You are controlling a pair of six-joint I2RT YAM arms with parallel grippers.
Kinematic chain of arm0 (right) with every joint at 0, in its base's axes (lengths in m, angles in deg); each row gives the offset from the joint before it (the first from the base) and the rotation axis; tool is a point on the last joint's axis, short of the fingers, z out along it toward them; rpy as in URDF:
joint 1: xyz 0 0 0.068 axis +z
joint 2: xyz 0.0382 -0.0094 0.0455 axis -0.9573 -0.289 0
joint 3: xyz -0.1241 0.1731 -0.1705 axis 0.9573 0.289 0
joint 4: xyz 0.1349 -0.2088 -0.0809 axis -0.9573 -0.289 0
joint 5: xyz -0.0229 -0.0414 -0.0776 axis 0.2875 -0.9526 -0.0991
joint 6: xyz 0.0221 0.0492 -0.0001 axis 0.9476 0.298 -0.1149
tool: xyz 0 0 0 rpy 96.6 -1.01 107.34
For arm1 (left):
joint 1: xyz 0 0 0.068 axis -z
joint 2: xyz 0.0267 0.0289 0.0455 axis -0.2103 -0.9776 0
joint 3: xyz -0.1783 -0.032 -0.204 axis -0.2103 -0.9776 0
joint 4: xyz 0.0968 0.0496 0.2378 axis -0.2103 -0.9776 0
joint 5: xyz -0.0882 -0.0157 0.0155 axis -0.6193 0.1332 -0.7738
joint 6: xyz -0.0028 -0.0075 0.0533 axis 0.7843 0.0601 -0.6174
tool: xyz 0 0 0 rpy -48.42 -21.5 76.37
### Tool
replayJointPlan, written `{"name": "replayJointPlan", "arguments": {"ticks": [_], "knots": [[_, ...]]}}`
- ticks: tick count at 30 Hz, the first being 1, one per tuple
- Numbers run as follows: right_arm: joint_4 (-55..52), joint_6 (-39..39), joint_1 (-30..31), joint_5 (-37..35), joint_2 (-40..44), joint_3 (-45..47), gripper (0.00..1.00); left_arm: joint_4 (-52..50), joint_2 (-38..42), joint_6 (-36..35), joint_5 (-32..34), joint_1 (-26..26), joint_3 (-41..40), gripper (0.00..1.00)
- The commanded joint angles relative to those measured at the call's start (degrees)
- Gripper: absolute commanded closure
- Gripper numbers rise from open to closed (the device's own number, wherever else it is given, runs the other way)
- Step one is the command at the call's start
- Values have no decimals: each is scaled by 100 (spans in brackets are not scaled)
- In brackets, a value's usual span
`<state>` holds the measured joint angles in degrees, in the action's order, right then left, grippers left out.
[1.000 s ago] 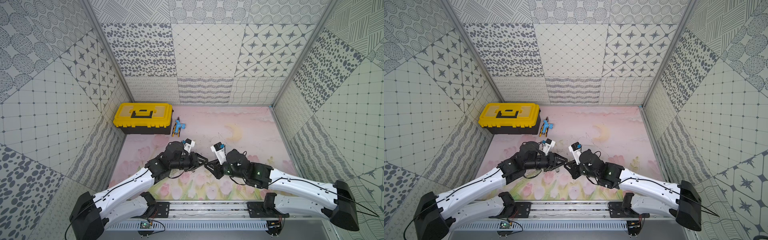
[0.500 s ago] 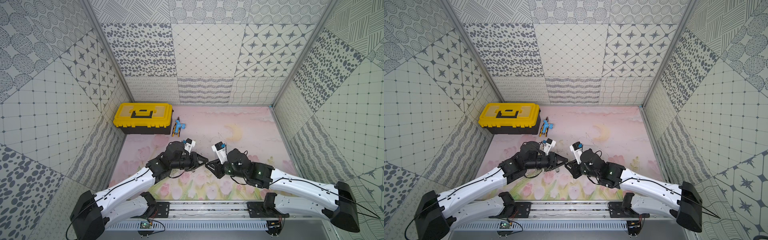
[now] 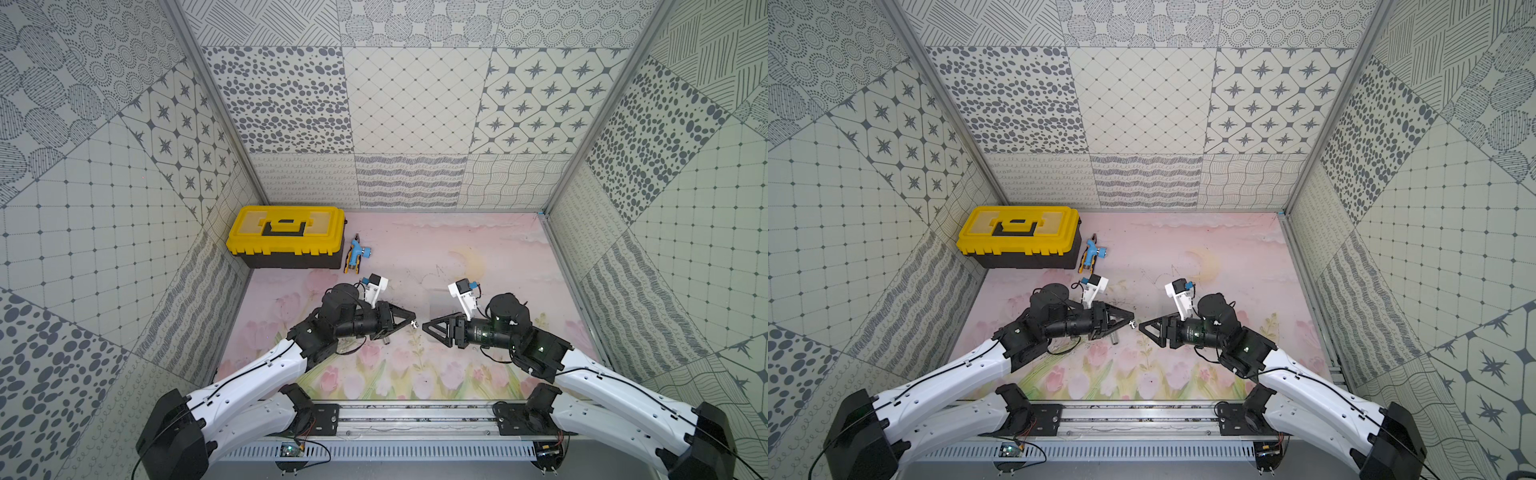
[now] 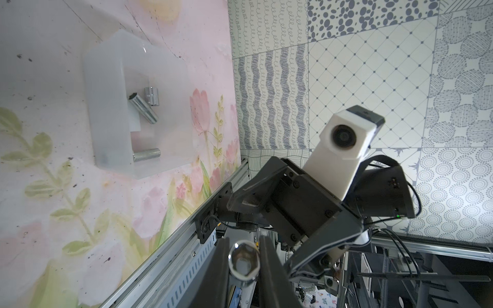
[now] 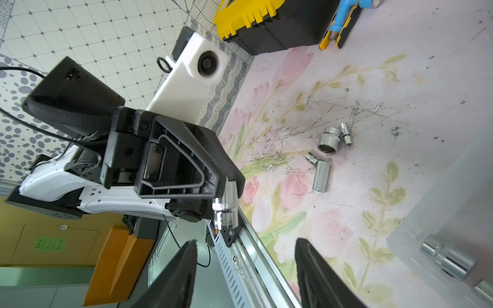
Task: Put the socket on the desktop into the storage box
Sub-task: Pick up the socket head at the center of the board.
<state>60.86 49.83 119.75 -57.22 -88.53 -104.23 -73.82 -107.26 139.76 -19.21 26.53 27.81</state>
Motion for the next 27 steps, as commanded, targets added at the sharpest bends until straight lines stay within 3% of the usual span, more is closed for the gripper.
{"name": "replayJointPlan", "arguments": {"ticks": [1,22,27], "knots": [[585,244,-95,555,156,23,39,1646,-124,372,-880,-53,-158,100],[1039,333,-36,863,-605,-155,62,1719,-199,348,-934,-53,-231,100],[1029,300,55,817,-712,-205,72,1660,-196,302,-899,-45,-215,100]]}}
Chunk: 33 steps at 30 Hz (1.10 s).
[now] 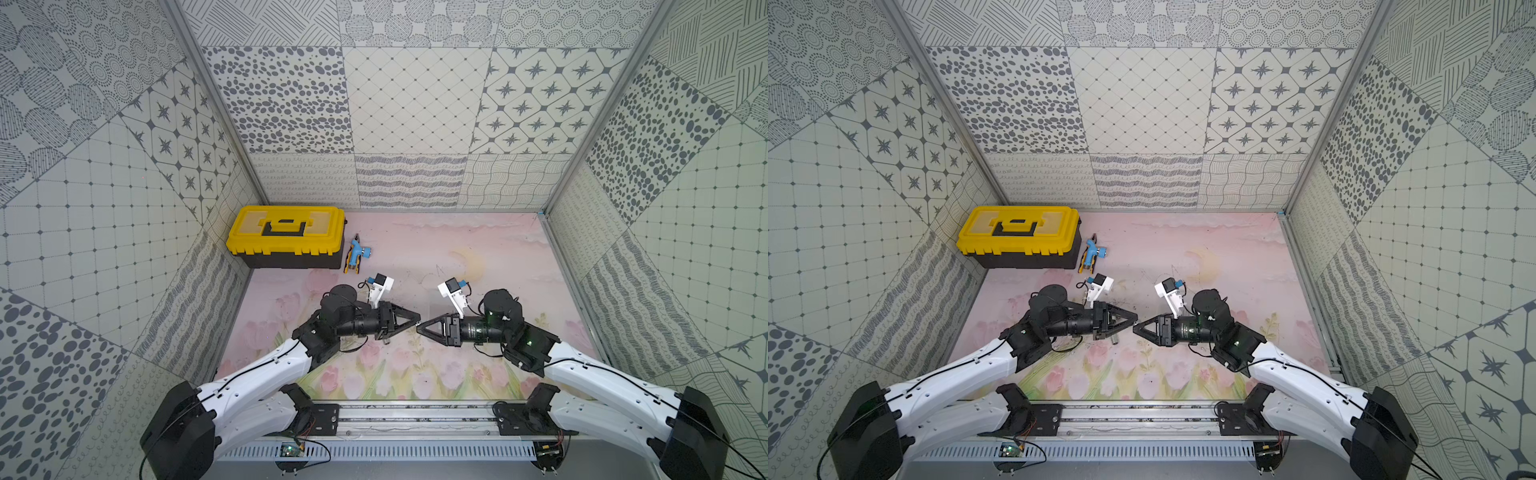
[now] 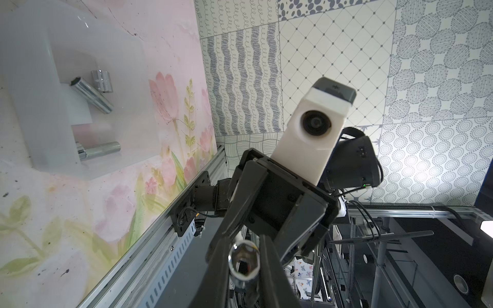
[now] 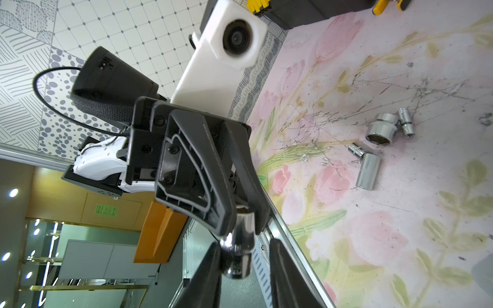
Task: Put the socket on the desktop into the storage box
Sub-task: Pick up the socket head at the center of the board, then place the socket head in the storage box.
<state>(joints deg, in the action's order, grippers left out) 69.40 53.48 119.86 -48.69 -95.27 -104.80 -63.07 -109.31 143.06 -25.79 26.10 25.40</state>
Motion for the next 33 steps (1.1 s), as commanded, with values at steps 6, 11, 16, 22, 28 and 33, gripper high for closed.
{"name": "replayJointPlan", "arguments": {"ticks": [6,11,16,22,28,33], "knots": [[11,-131,43,-223,109,-139,91,458,35,-99,-199,-9,9,100],[-563,-320,46,-609,248,-288,100,-301,60,-432,106,-7,162,98],[-1932,-694,42,-1603,345,-688,100,-1403,292,-931,734,-9,382,51],[-3425,-894,41,-3127,445,-1106,100,-2630,545,-1508,1537,-9,683,42],[-4547,-818,38,-4361,105,-1522,100,-3275,567,-1702,2044,-7,782,42],[-4760,-826,47,-4574,-152,-1665,100,-4031,506,-1809,2684,-27,870,43]]}}
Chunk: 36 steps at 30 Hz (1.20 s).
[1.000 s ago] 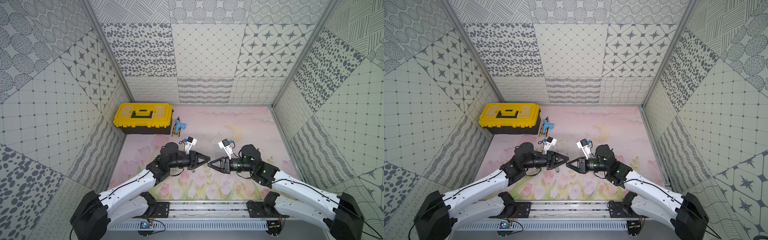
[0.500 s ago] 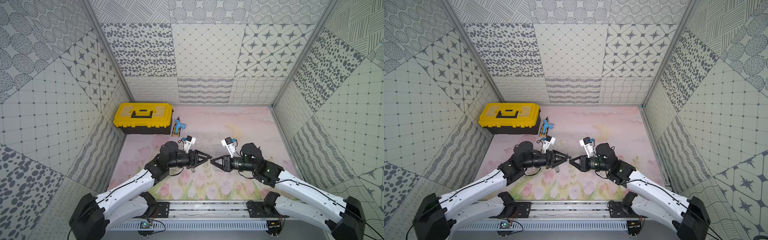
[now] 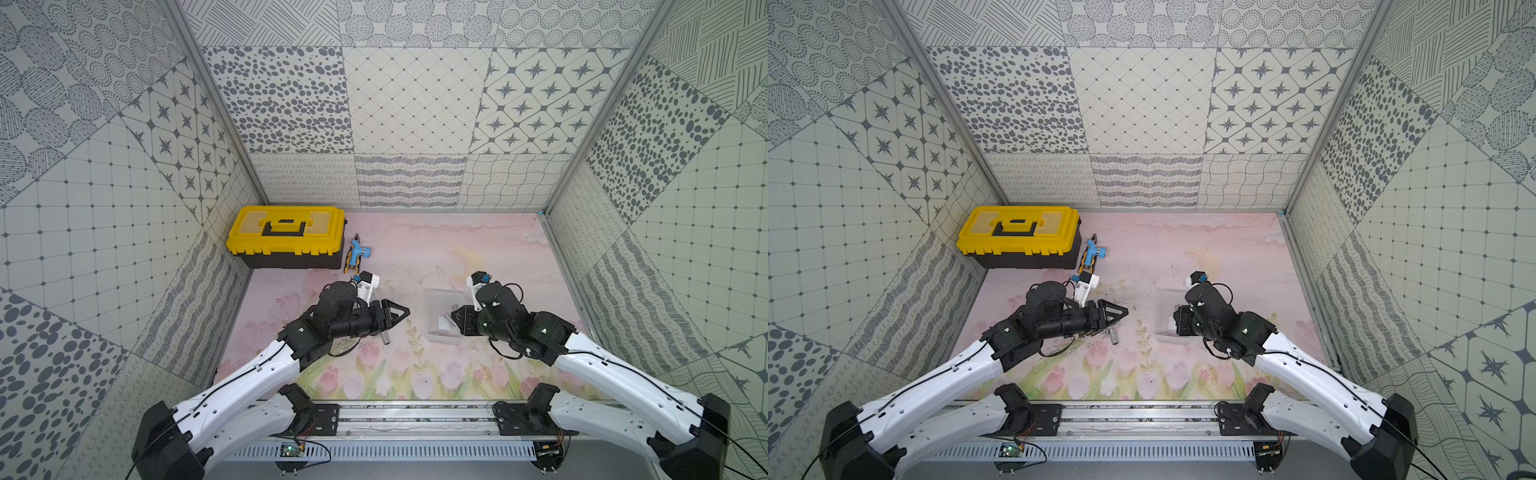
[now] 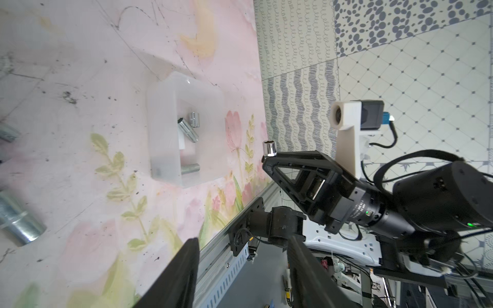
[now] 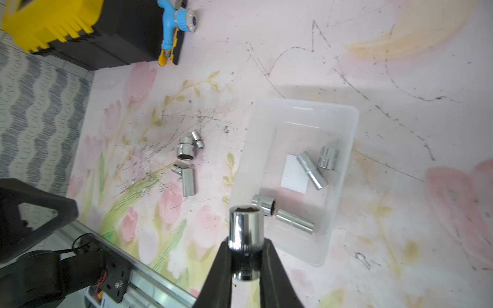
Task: Put the socket on the desktop into the storage box
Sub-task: Place the socket head in the storage box.
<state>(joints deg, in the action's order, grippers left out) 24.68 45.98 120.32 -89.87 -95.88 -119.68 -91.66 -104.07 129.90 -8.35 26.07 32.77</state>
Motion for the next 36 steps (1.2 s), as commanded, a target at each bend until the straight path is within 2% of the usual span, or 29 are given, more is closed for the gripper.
{"name": "replayJointPlan", "arguments": {"ticks": [1,7,22,36], "knots": [[-309,-78,2,-475,-127,-181,100,-1227,-39,-501,966,-33,142,43],[-401,-111,118,-625,-304,-254,100,-1294,-26,-534,968,-41,134,44],[-589,11,735,-1376,-917,-506,100,-2144,74,-506,1660,-158,41,44],[-586,65,880,-1547,-1250,-488,100,-2354,-112,-563,1845,-203,-131,46]]}}
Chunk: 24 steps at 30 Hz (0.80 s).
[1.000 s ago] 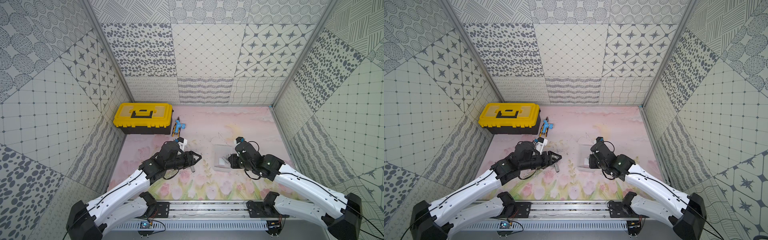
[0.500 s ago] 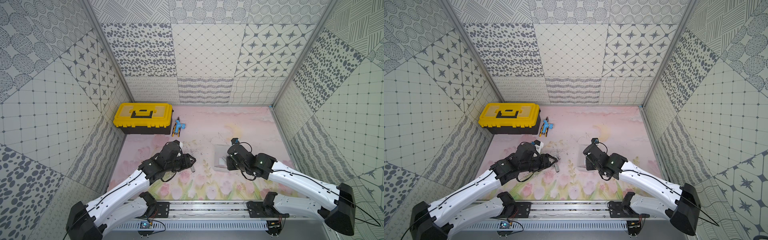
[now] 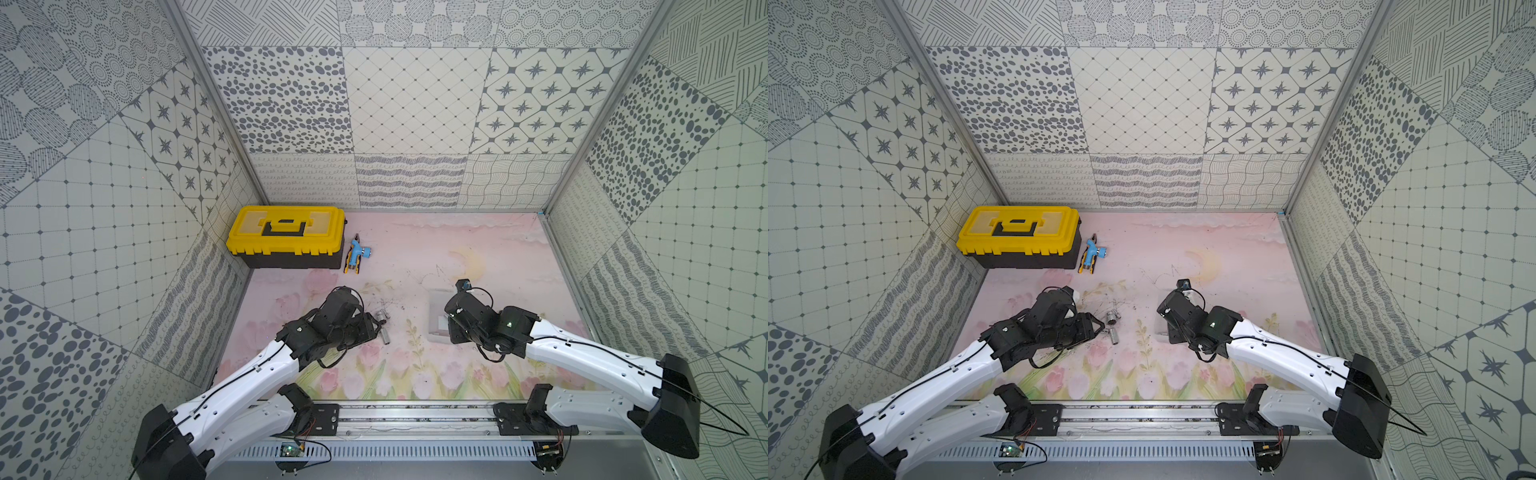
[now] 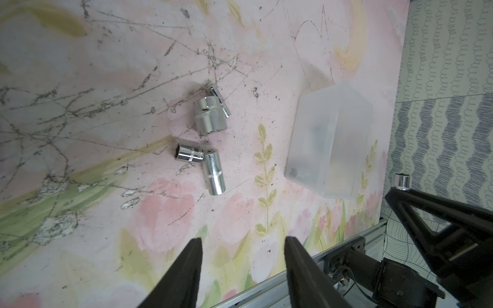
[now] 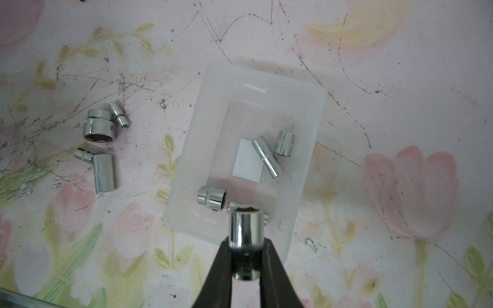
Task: Put the socket on the desktop into the storage box
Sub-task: Place the socket head in the storage box.
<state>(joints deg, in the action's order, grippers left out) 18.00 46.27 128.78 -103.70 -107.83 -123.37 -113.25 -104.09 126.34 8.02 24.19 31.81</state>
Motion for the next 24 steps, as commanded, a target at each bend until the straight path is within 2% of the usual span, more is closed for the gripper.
{"name": "replayJointPlan", "arguments": {"ticks": [1,24], "knots": [[92,30,35,-172,-78,-123,100,-183,-155,-222,209,-13,-34,46],[200,-5,34,-172,-400,-210,100,8,-379,-235,174,-18,-156,48]]}}
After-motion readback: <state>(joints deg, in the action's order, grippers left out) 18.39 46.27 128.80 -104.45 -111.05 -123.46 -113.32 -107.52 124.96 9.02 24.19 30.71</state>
